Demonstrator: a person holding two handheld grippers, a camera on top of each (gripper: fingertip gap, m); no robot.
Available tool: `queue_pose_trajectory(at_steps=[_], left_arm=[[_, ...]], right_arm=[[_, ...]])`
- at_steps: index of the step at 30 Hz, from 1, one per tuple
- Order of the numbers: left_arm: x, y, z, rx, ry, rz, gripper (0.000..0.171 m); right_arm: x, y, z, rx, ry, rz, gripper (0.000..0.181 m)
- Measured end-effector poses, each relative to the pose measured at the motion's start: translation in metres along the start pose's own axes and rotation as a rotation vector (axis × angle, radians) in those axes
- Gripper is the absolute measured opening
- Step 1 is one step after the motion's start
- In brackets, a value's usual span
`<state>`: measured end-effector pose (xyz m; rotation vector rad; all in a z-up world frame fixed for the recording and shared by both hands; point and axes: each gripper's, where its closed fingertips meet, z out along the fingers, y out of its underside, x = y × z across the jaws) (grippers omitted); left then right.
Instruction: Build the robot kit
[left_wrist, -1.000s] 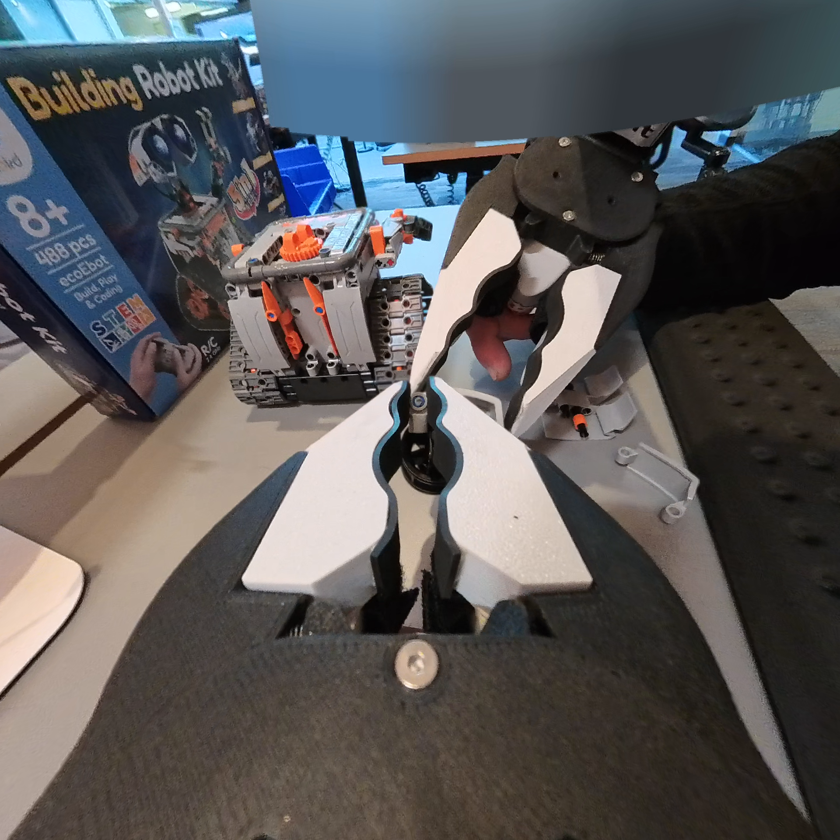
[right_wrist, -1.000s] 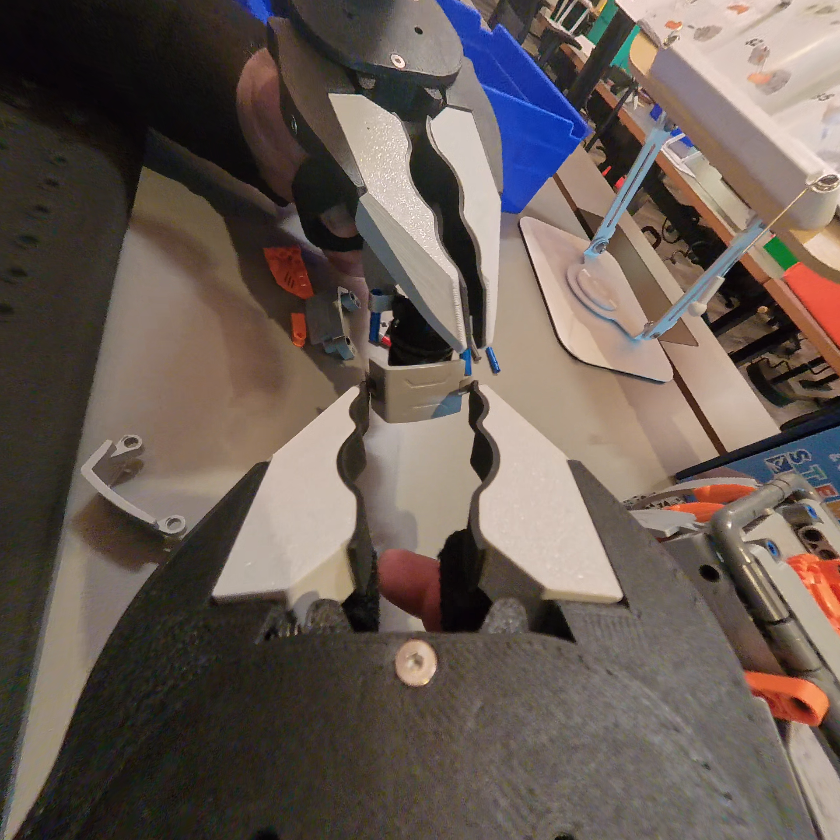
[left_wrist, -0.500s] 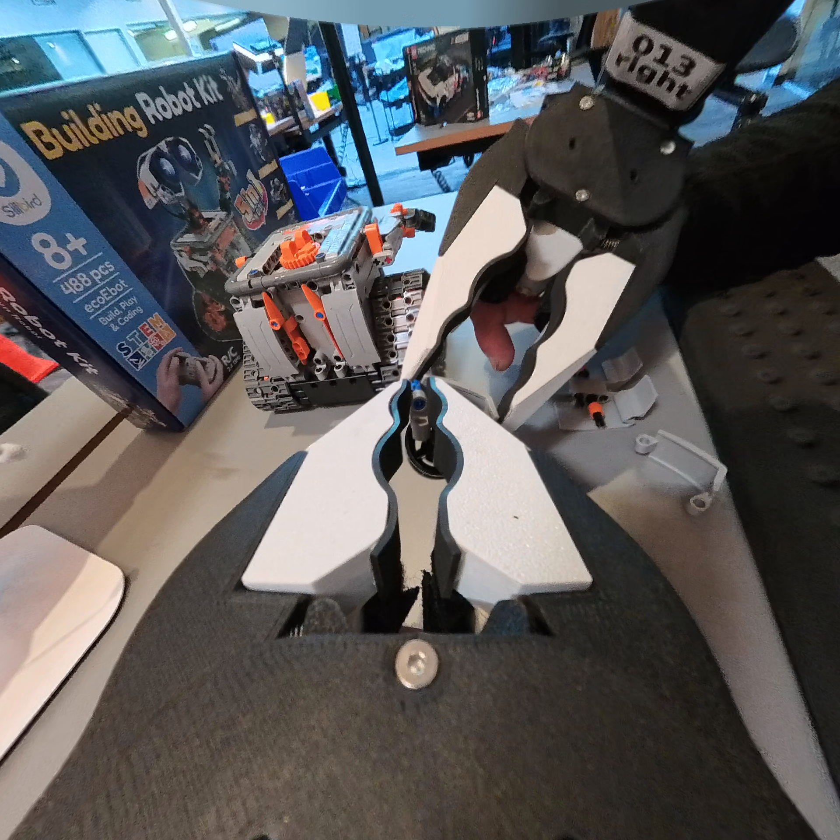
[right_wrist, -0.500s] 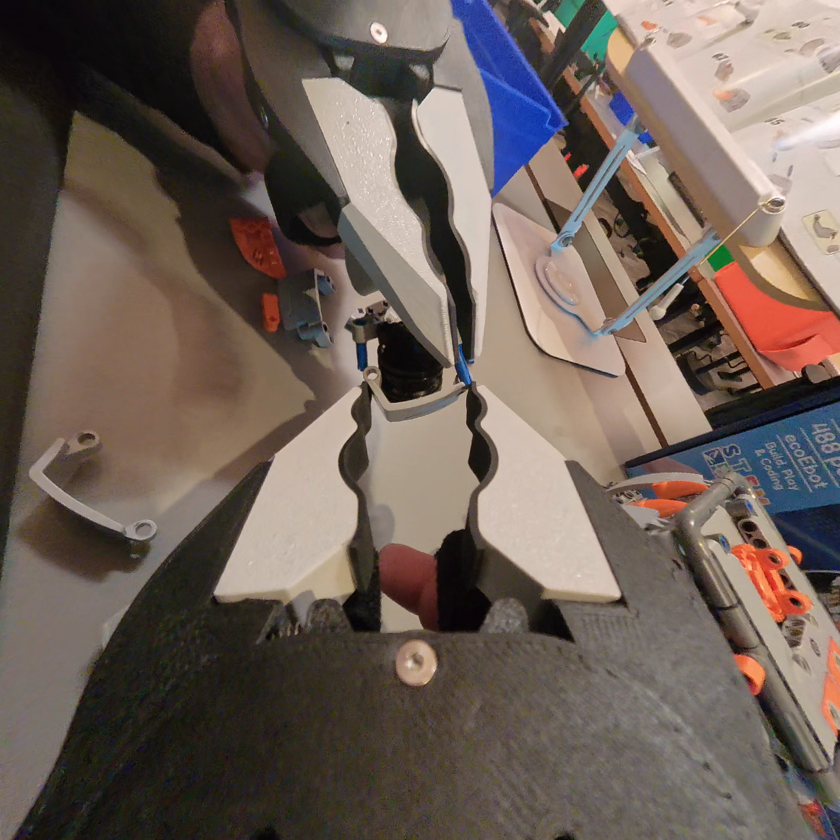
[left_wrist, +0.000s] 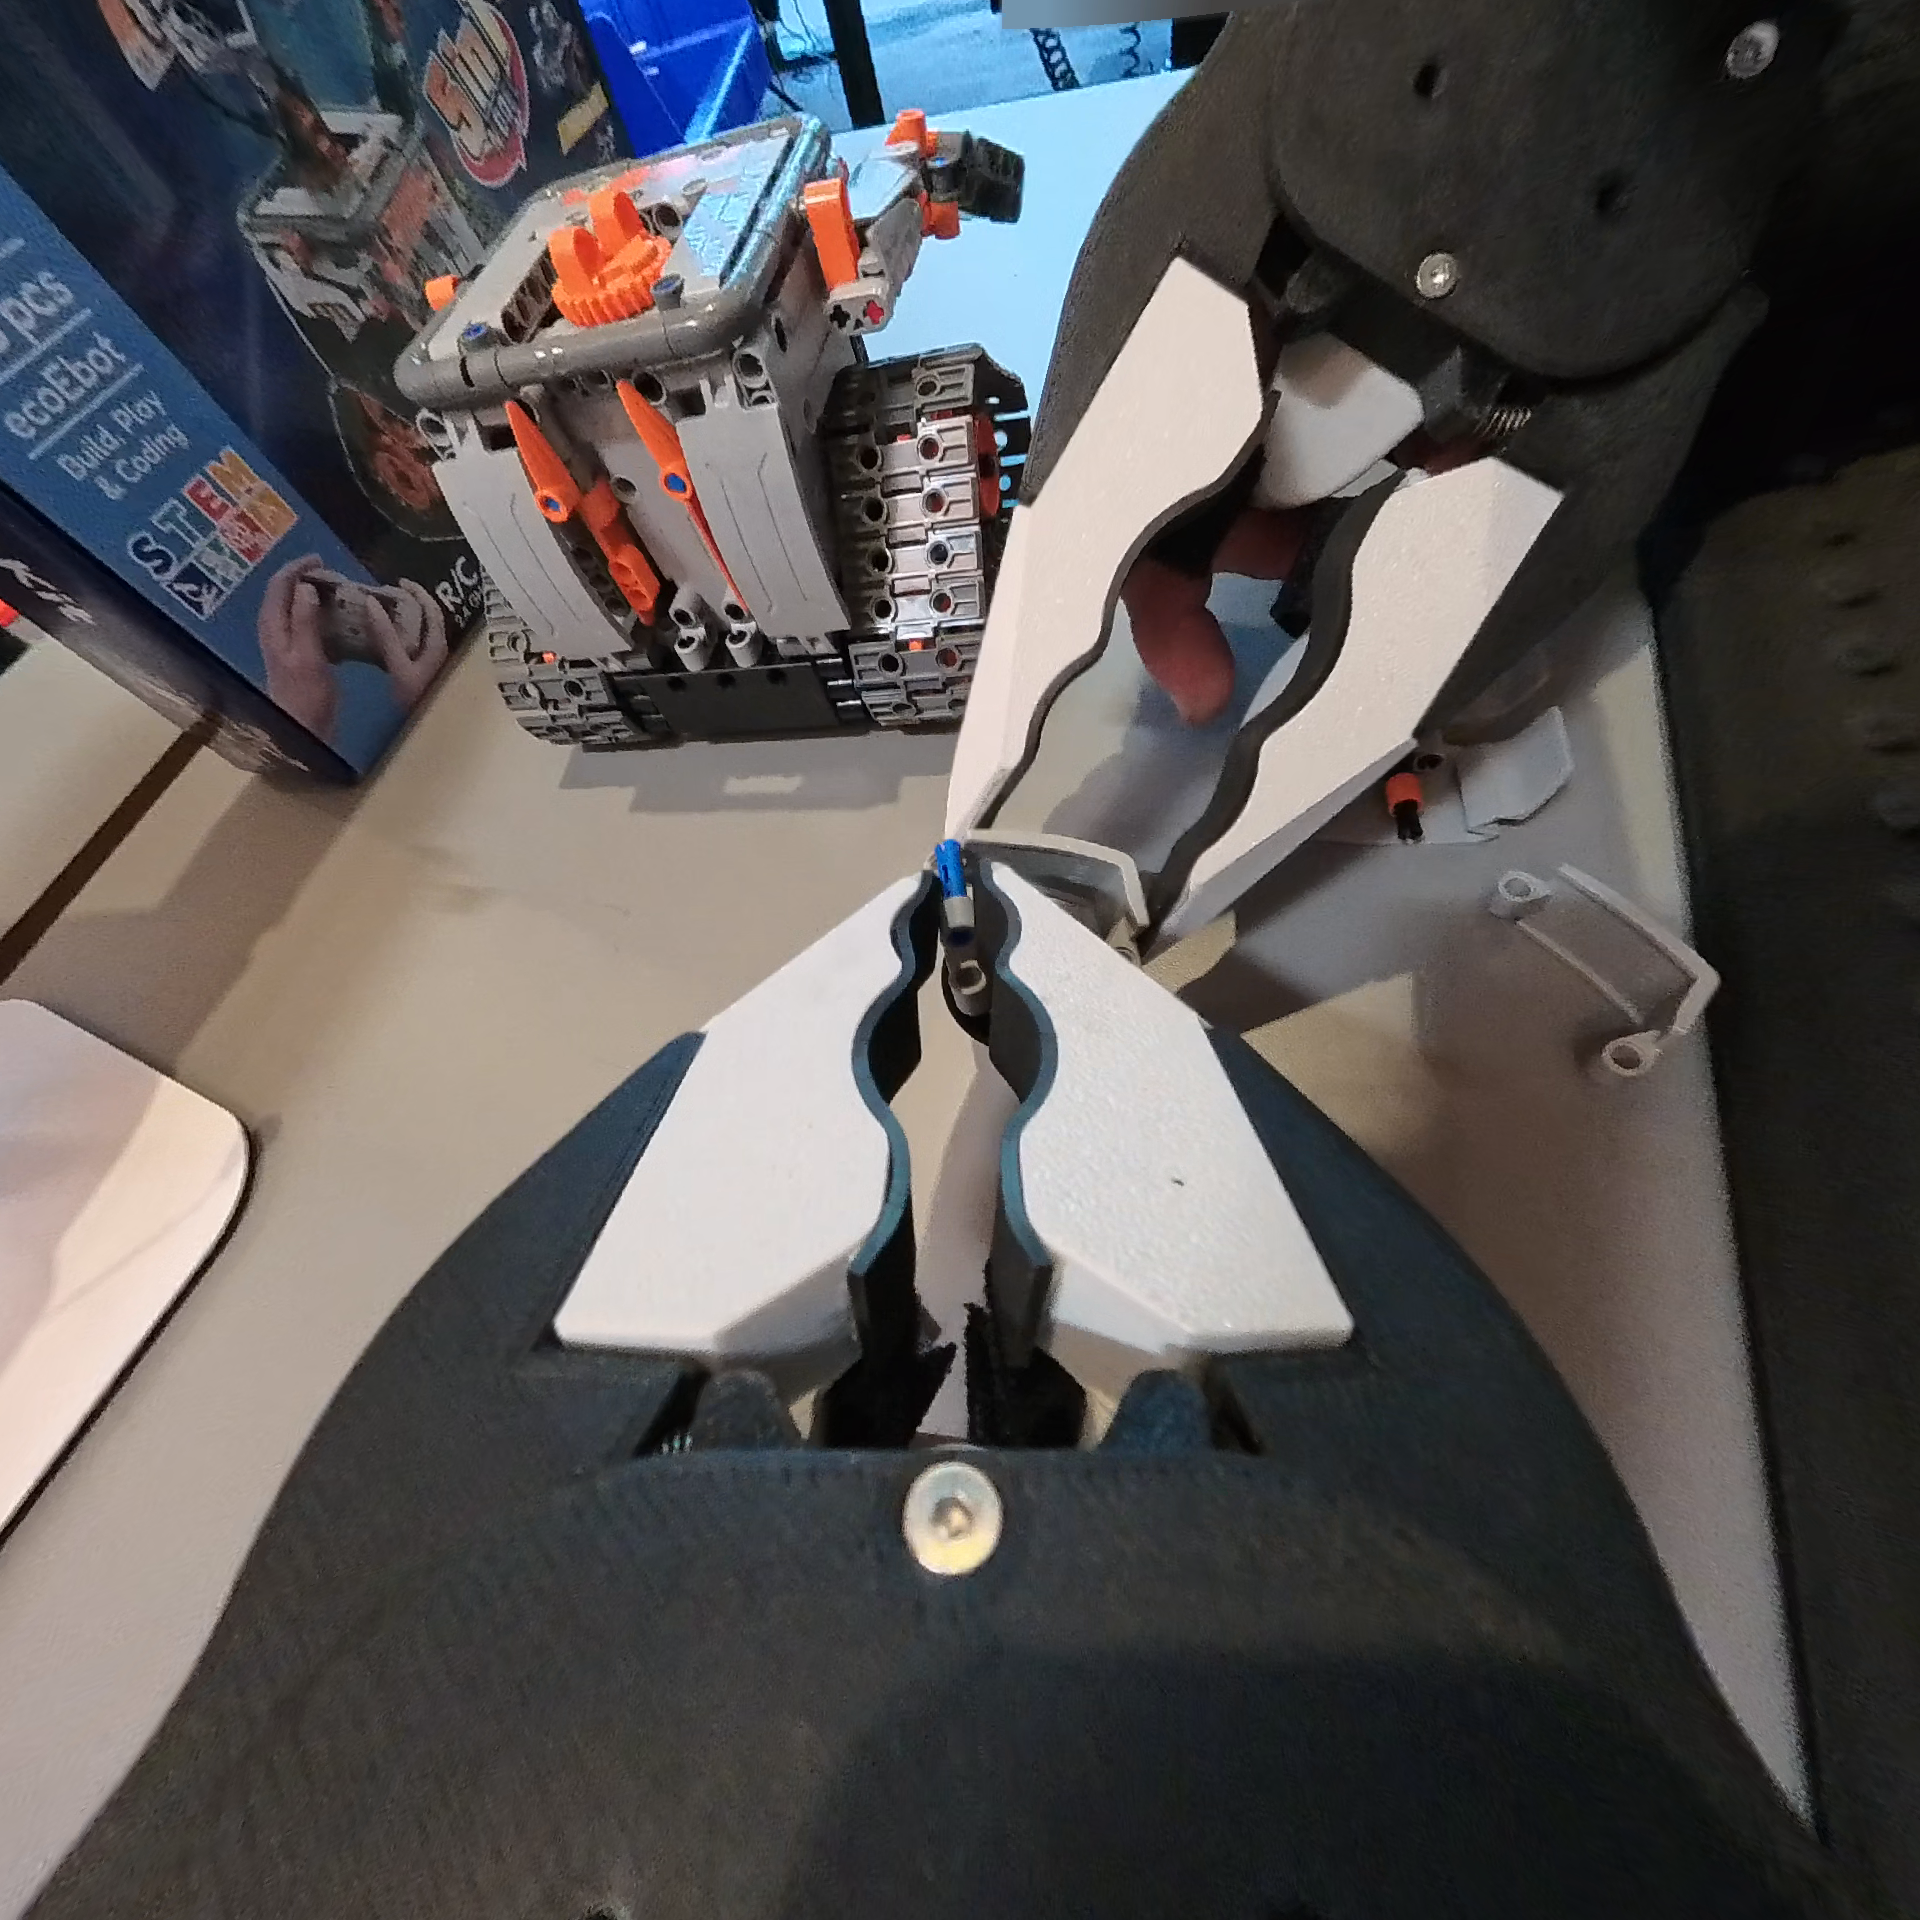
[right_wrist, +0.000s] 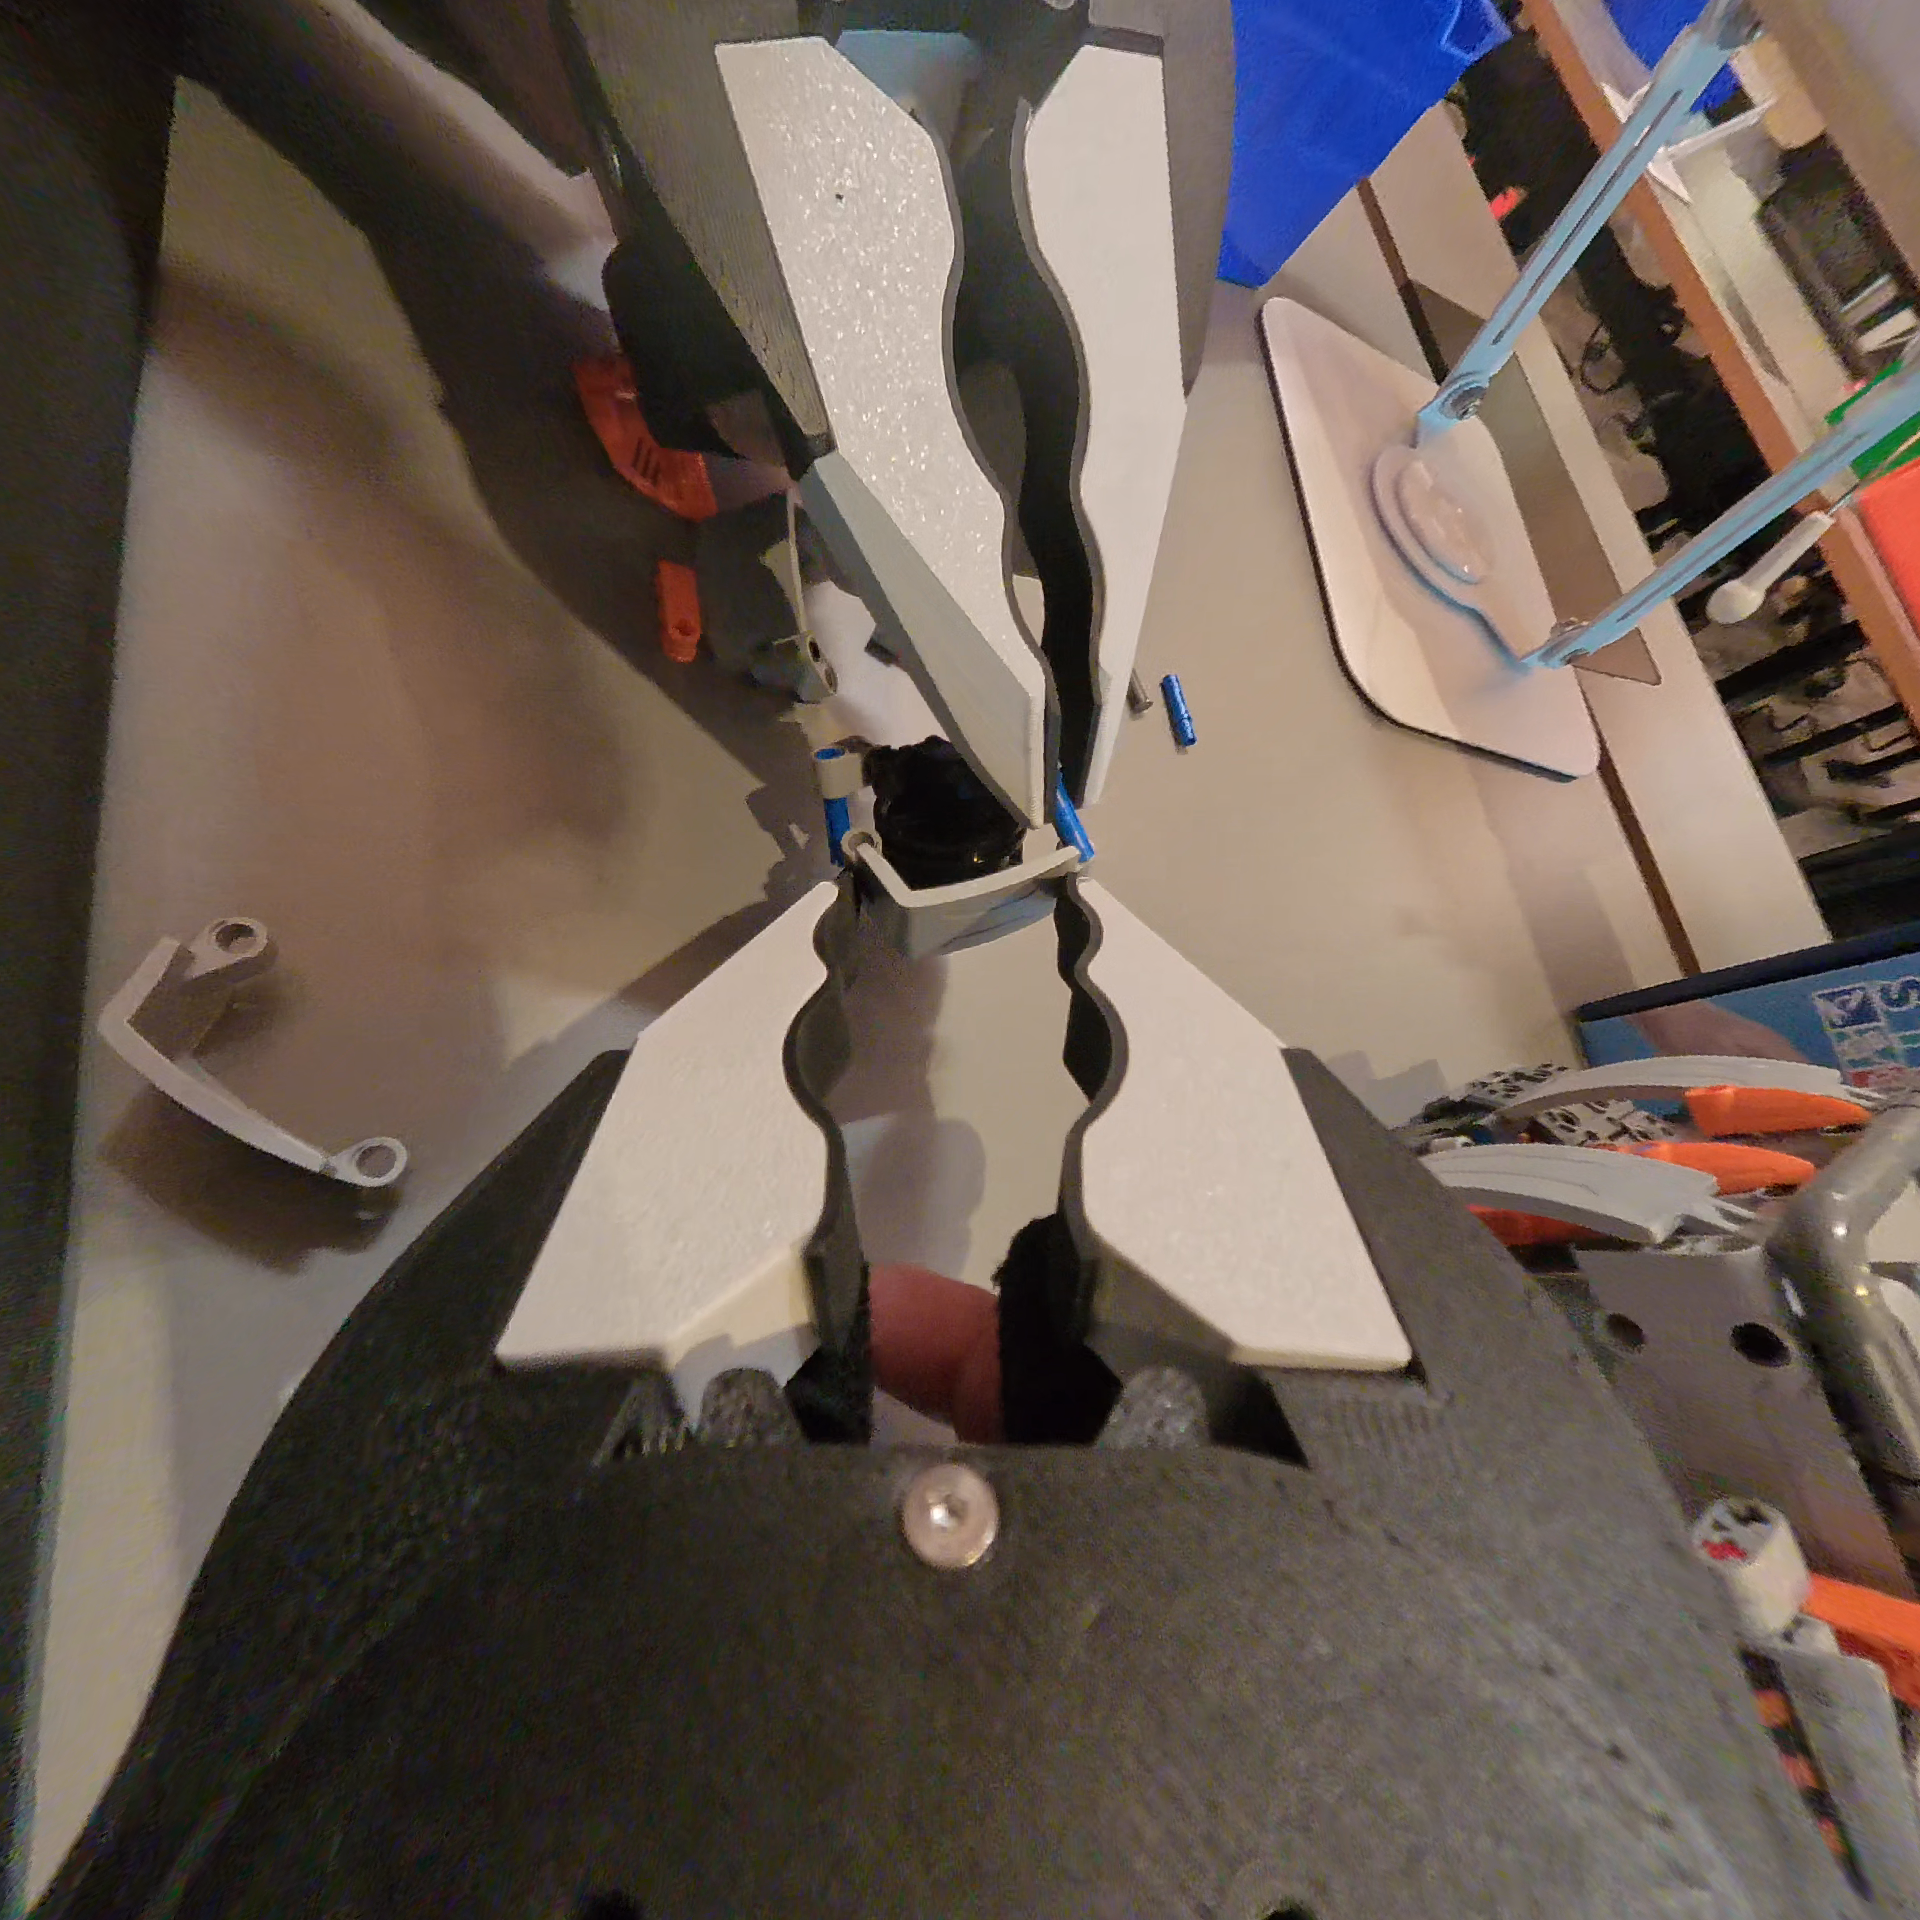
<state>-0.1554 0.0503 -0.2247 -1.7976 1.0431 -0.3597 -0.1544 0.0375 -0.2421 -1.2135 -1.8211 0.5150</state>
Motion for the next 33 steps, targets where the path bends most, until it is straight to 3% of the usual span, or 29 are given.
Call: queue_pose_trajectory(at_steps=[20, 33], left_arm=[[0.004, 0.022, 0.009, -0.127, -0.018, 0.039, 0.003], [-0.006, 0.028, -0.005, -0.217, -0.084, 0.065, 0.002]], right_arm=[[-0.013, 0.003, -0.003, 0.014, -0.132, 0.097, 0.035], [-0.020, 0.008, -0.008, -0.005, -0.223, 0.180, 0.035]])
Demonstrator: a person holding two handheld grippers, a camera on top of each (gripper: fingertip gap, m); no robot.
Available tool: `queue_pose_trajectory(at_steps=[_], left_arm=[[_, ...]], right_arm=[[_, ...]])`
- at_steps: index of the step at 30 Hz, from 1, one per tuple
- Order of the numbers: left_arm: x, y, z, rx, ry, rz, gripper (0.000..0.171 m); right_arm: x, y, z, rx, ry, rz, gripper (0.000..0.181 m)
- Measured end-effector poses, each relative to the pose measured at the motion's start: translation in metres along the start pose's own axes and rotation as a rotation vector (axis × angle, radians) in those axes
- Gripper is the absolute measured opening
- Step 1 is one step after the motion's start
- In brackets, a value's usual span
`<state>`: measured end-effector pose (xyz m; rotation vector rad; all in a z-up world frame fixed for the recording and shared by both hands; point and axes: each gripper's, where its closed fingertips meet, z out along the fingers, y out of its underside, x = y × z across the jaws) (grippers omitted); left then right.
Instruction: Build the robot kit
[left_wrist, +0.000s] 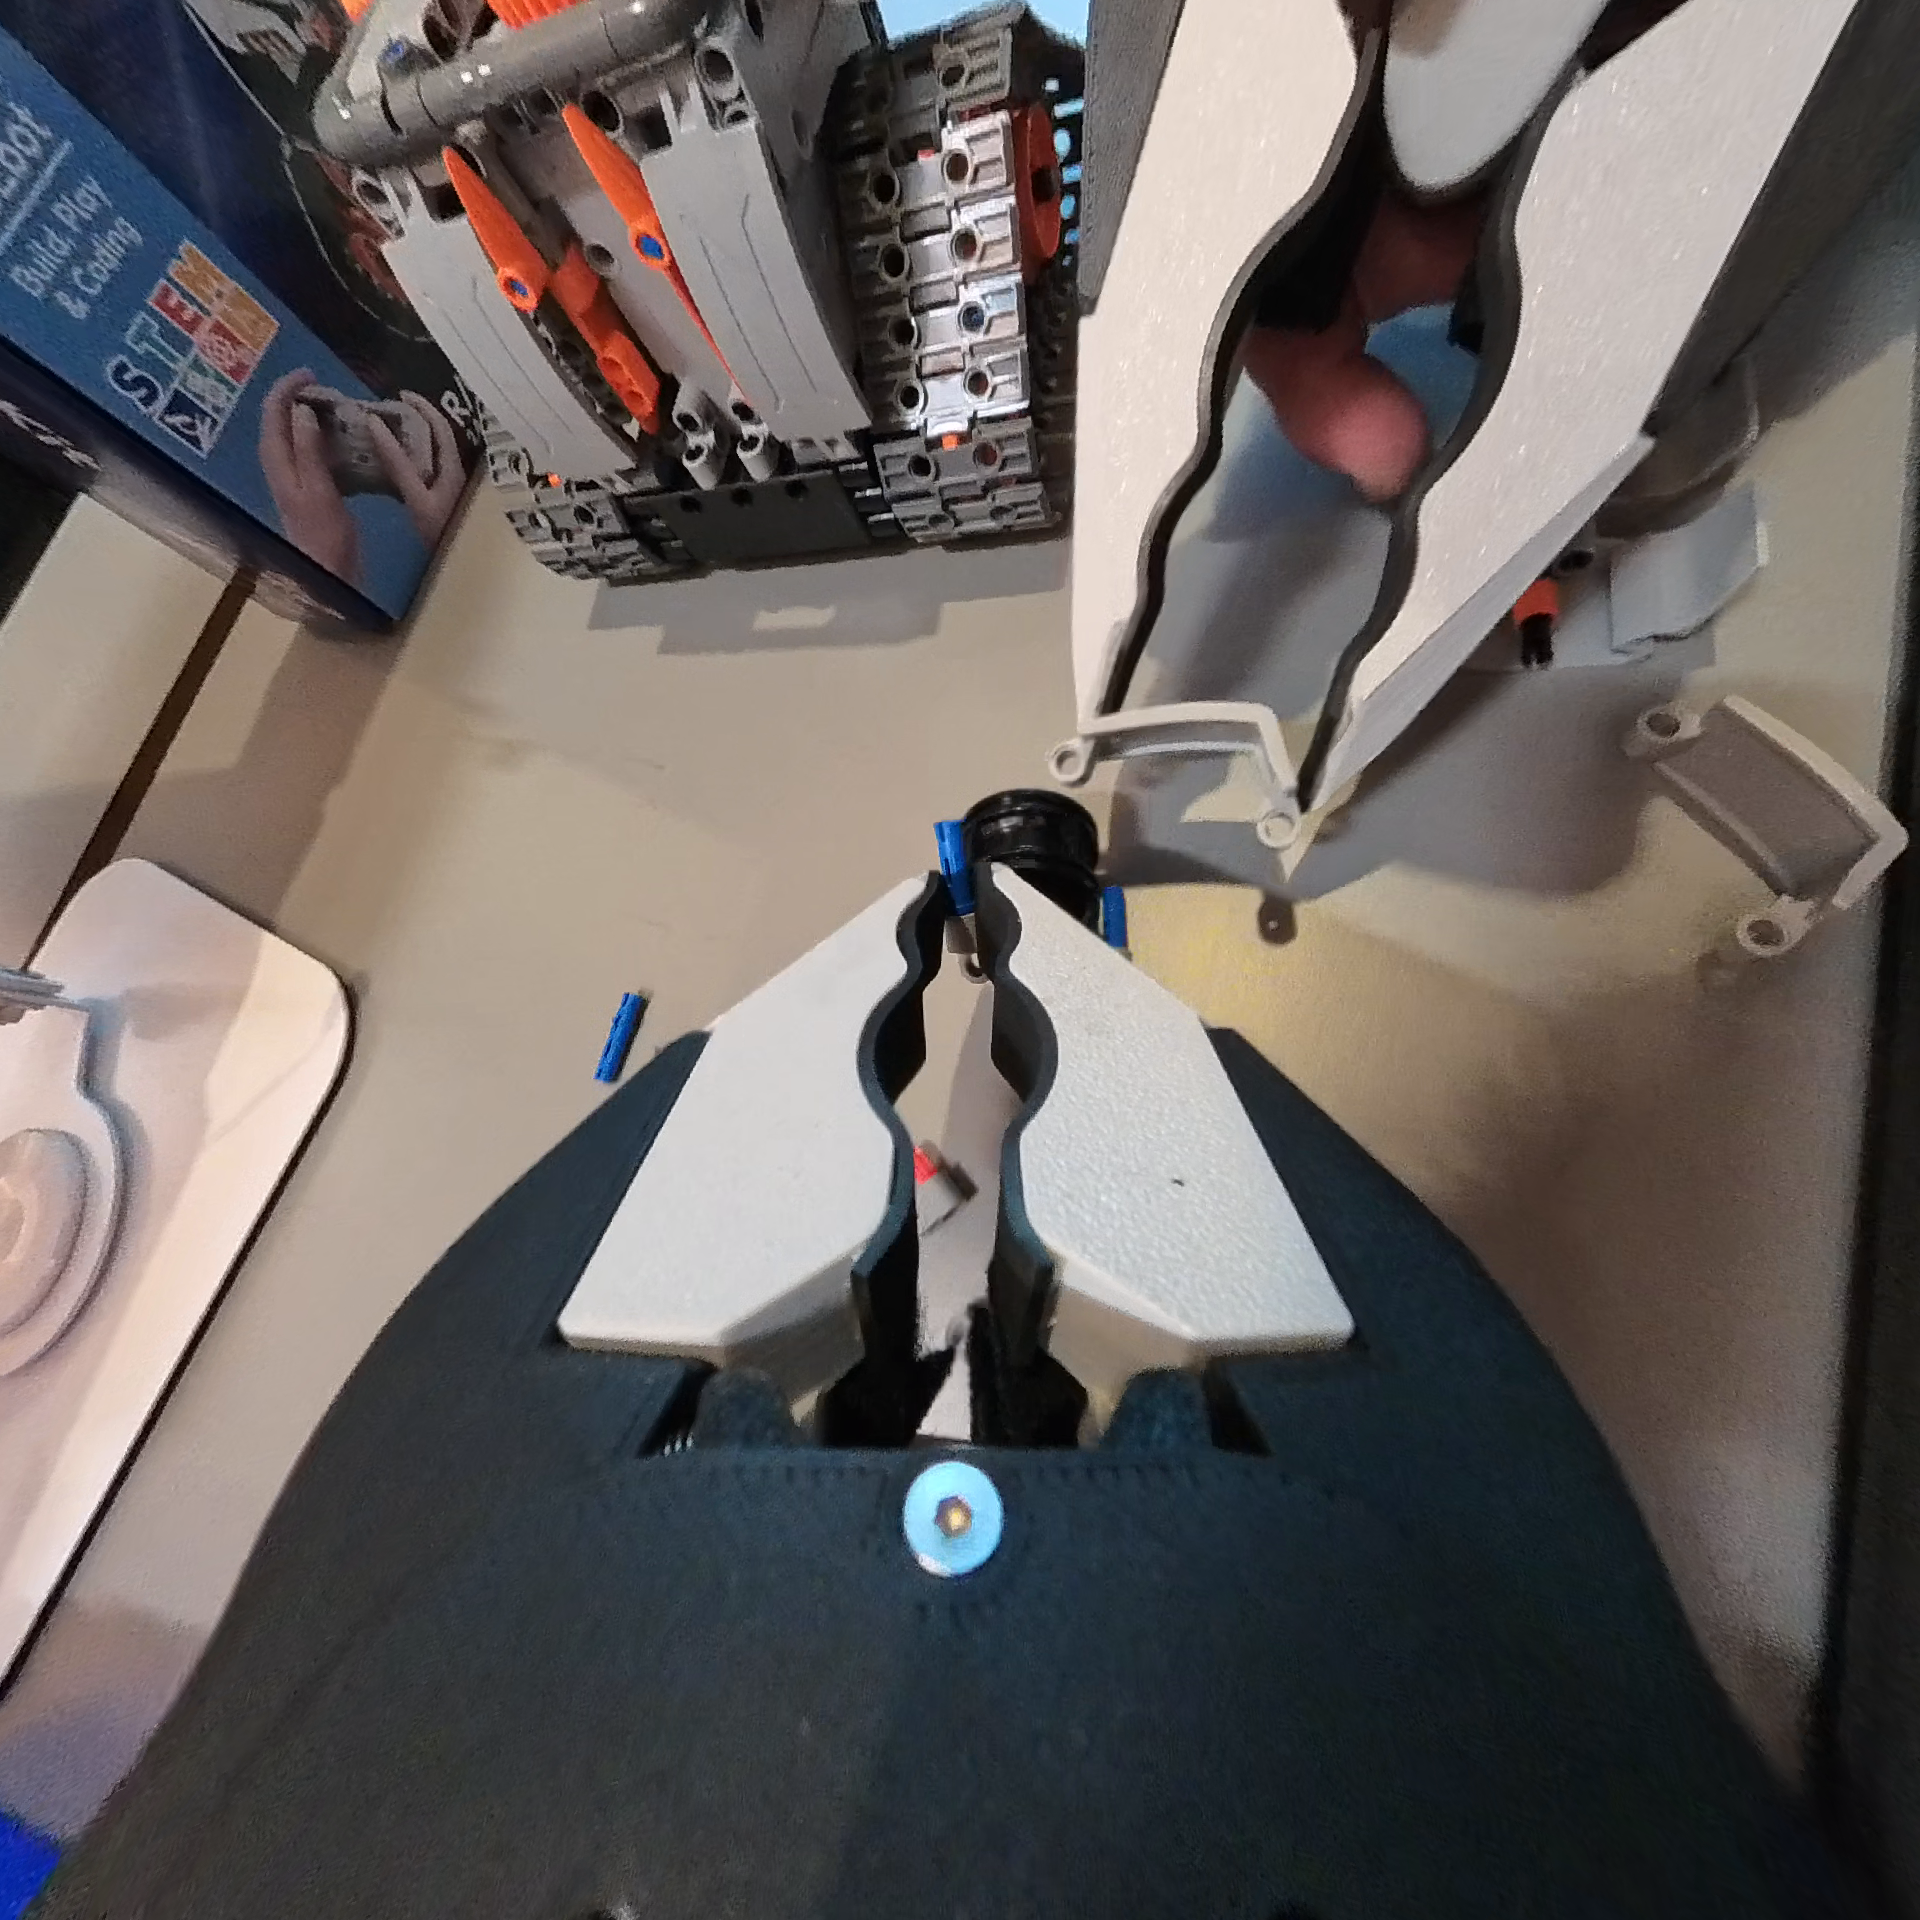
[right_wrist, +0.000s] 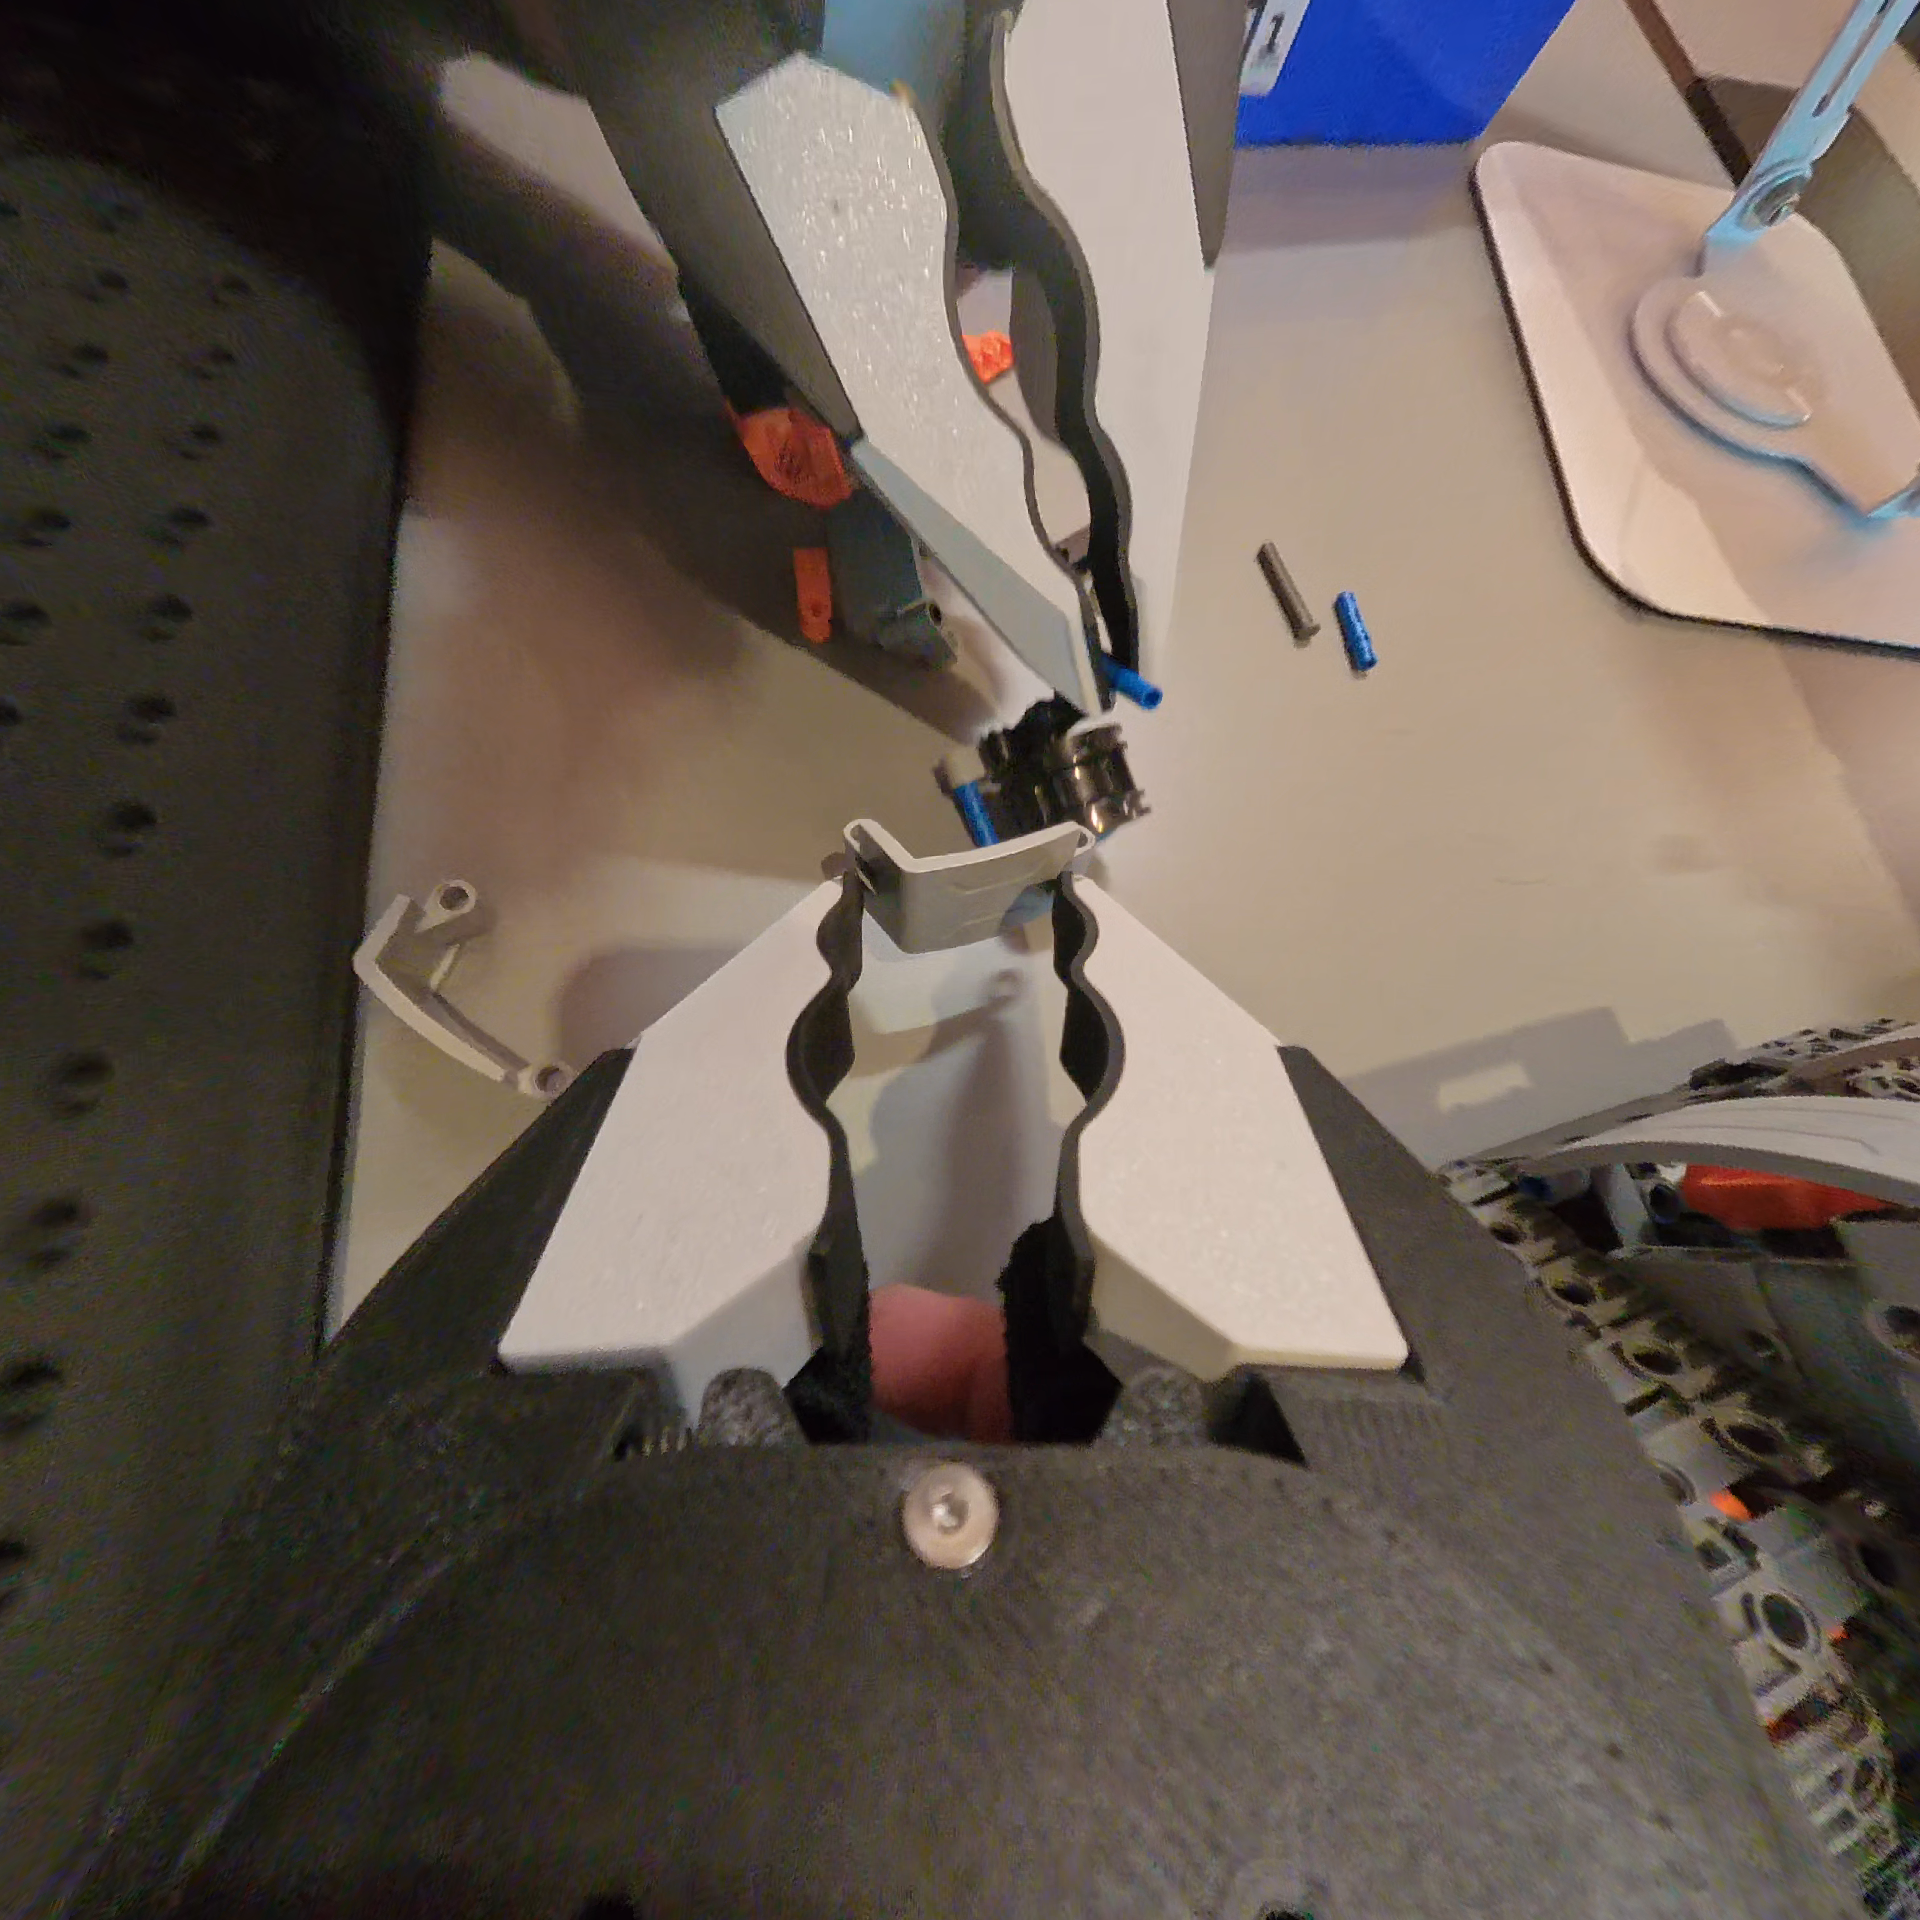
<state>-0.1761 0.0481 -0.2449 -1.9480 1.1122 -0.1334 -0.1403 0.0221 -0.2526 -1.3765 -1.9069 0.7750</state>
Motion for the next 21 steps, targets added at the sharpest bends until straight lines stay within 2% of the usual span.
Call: queue_pose_trajectory(at_steps=[3, 6, 9, 16, 21], left_arm=[[0.002, 0.008, -0.003, -0.087, 0.029, 0.011, 0.003], [0.003, 0.012, -0.001, -0.106, 0.061, -0.021, 0.003], [0.003, 0.012, 0.001, -0.092, 0.047, -0.024, 0.003], [0.001, 0.005, -0.001, -0.027, 0.055, -0.071, 0.023], [-0.002, -0.018, -0.013, 0.092, 0.072, -0.118, 0.030]], right_arm=[[-0.002, 0.010, 0.003, -0.051, -0.016, -0.013, 0.035], [-0.004, 0.009, 0.004, -0.048, -0.022, -0.015, 0.034], [-0.001, 0.004, 0.000, -0.022, -0.004, -0.017, 0.034], [0.001, -0.002, -0.004, 0.007, 0.013, -0.041, 0.034], [0.010, -0.014, -0.014, 0.052, 0.107, -0.122, 0.034]])
